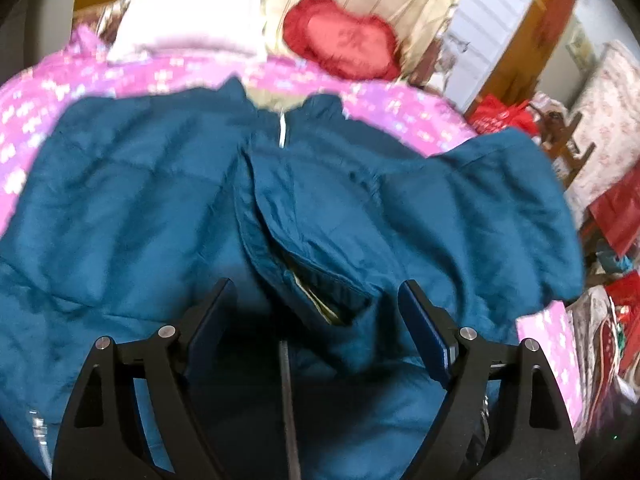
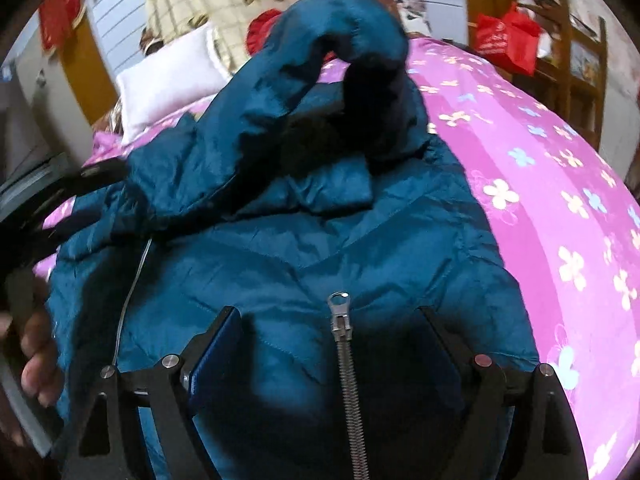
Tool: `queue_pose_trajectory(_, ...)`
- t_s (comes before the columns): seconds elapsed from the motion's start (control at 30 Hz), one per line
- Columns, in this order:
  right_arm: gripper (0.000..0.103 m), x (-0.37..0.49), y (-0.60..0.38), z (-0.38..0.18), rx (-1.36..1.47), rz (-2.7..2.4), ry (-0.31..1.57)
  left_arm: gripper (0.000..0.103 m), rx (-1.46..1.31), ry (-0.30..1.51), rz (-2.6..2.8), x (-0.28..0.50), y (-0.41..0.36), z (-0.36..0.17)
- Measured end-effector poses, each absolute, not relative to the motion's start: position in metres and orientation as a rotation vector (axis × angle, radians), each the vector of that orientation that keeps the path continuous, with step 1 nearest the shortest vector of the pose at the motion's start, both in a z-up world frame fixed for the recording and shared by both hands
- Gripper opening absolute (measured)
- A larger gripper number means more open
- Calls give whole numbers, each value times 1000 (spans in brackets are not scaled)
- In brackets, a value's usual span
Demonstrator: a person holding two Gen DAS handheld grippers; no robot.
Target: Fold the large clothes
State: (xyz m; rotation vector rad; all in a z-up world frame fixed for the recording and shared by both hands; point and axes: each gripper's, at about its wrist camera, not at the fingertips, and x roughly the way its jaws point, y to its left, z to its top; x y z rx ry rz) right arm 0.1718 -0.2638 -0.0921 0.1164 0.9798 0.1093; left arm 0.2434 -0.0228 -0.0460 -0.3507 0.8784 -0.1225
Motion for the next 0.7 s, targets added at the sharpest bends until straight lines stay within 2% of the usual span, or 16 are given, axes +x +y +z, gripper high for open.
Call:
queue_pose_trajectory(0.07,85,172,-266,-93,127,118,987,83,-401,880,-123,247,-19,-53)
queue_pose_trajectory(0.1,85,170,-270,-94,132,121,990,77,-419,872,-120,246,-17,-53)
queue_pose_trajectory(0.13,85,169,-273,-95,142,124,993,45,-427,860,-110,243,-14,-53)
queue_pose_trajectory(0.17,85,170,-275,-95,153,125,997,26,-432,865,-124,243,-13,-52)
queue_pose_trajectory(0.2,85,169,-276,-96,159,125,999,14,-435,870,-131,241,-12,-52)
queue_pose_trajectory(0.23,85,169,-276,-97,163,124,1001,10,-436,854,-117,237,-8,-48)
queue_pose_trajectory(0.4,87,169,-272,-99,133,115,1004,9,-450,758,-73,220,31,-19)
queue_pose_trajectory(0.47,89,169,-270,-100,119,115,1009,9,-430,725,-30,216,59,-7)
queue_pose_trajectory(0.53,96,169,-266,-102,95,120,1016,9,-409,708,21,215,83,-3)
queue_pose_trajectory(0.63,103,170,-259,-106,56,125,1031,10,-421,768,53,223,119,-15)
queue_pose_trajectory(0.7,103,170,-255,-109,21,118,1039,17,-375,838,69,229,125,-30)
